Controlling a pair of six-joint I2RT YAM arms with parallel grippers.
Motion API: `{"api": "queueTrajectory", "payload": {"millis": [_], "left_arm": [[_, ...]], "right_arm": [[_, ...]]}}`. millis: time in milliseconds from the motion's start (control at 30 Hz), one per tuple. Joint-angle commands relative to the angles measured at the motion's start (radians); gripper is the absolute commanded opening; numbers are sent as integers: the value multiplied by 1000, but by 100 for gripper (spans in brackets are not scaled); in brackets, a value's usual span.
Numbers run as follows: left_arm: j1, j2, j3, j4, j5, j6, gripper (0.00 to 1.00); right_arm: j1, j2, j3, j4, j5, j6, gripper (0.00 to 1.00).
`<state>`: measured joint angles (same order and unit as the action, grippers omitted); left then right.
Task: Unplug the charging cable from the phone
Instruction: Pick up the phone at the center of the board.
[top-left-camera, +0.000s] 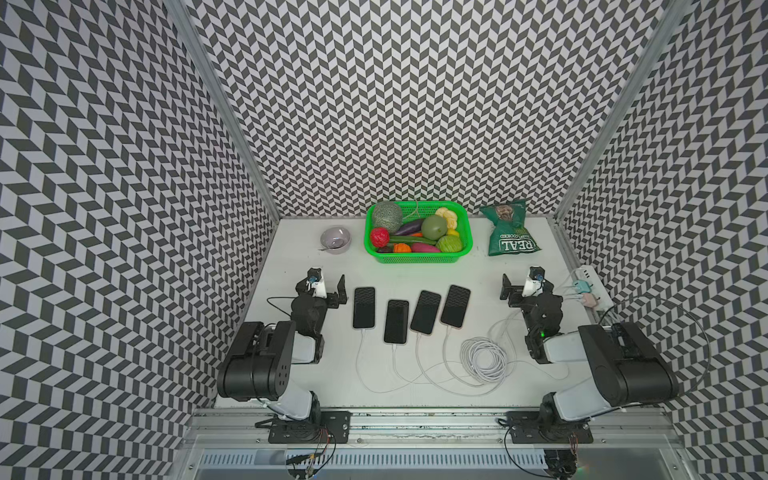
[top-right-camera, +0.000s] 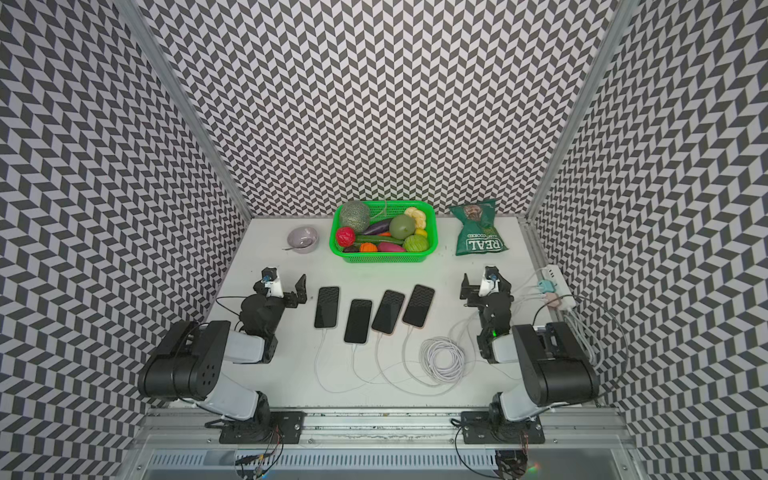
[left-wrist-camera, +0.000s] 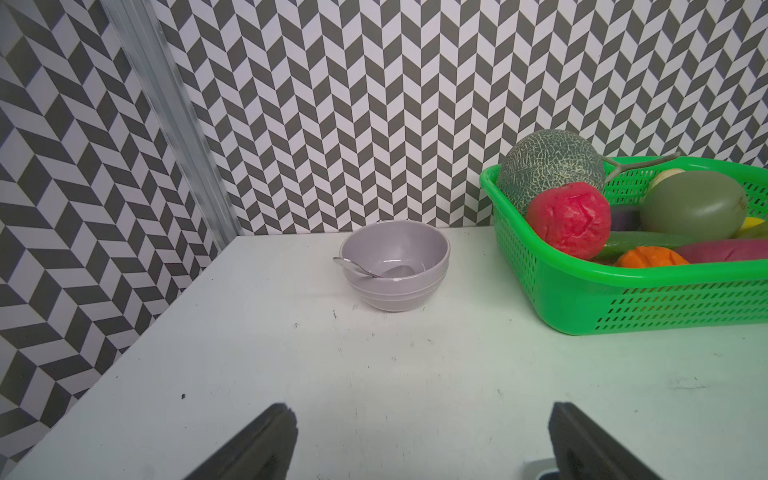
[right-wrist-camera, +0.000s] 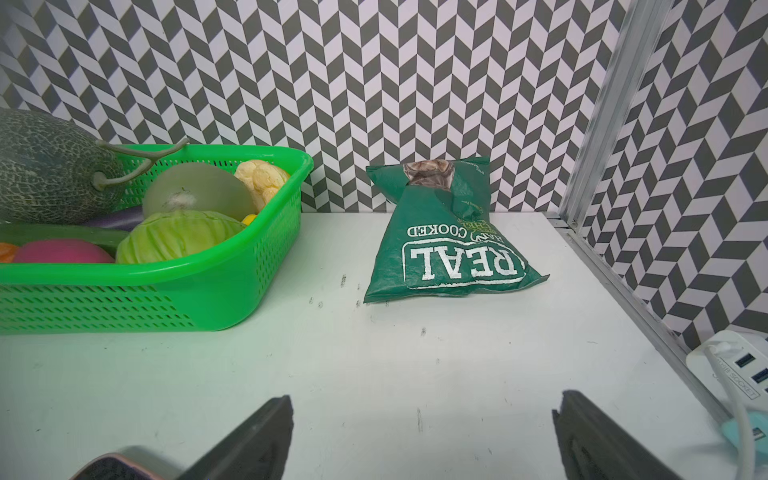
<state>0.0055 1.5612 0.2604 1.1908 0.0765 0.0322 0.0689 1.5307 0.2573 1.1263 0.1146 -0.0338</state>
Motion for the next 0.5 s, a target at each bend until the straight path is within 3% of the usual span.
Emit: {"api": "queueTrajectory", "payload": {"millis": [0, 467], "left_arm": [[6, -22, 10, 8, 9, -2, 100], [5, -25, 4, 13, 10, -2, 98]], "right_arm": [[-5, 4, 18, 85, -13, 14, 100], [-9, 1, 16, 82, -18, 13, 100]]}}
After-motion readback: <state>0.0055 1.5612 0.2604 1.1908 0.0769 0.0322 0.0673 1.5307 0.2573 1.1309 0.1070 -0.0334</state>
